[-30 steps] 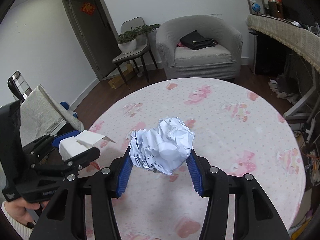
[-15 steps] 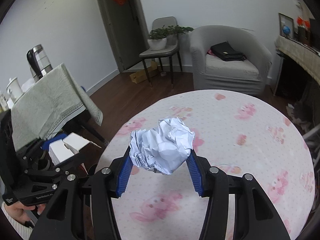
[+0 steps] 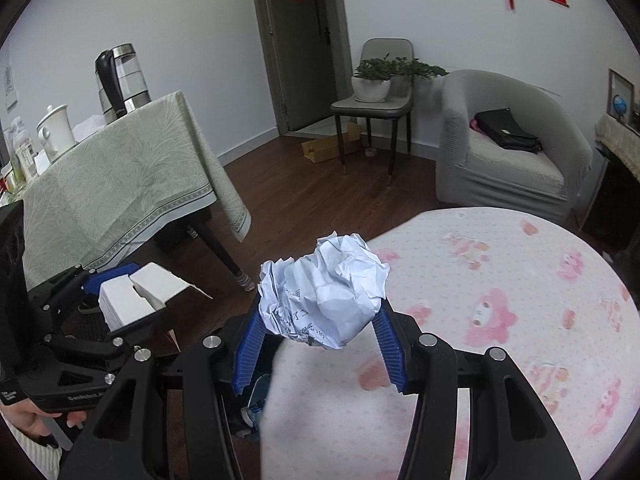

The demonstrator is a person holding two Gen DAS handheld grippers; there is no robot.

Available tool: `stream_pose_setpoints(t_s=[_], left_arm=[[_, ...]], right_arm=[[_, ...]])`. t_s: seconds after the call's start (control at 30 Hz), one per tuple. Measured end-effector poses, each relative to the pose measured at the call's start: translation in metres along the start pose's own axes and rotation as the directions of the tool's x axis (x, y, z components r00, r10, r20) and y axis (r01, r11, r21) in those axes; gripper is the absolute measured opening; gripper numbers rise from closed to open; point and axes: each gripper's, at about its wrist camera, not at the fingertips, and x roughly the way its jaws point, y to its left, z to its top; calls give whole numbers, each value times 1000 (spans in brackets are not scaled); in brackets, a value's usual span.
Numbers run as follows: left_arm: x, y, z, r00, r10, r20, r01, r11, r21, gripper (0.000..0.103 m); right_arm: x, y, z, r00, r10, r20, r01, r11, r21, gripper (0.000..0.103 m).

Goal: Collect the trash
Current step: 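Carry the white box with the left tool while the right tool carries the paper ball to the bin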

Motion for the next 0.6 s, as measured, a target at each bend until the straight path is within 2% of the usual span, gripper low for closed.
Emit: stream_pose_setpoints(t_s=[0.1,0.27,0.53,0.6], left_arm=[[7,15,-10,1000,18,-26,-18,1000,-8,79],[25,35,-27,995,-2,-103,-3,999,-54,79],[64,62,-59,970,-27,-241,-3,992,-123,79],[75,67,-67,958,-45,-283,5,990,-141,79]], right_arm=[[11,16,1,1000,9,-10,-9,1000,-23,53],[25,34,3,999,40,-25,-41,998,-39,53],[55,51,-4,991,102,-83,-104,994,-22,53],[62,58,-6,990,106,-98,-110,993,-37,53]])
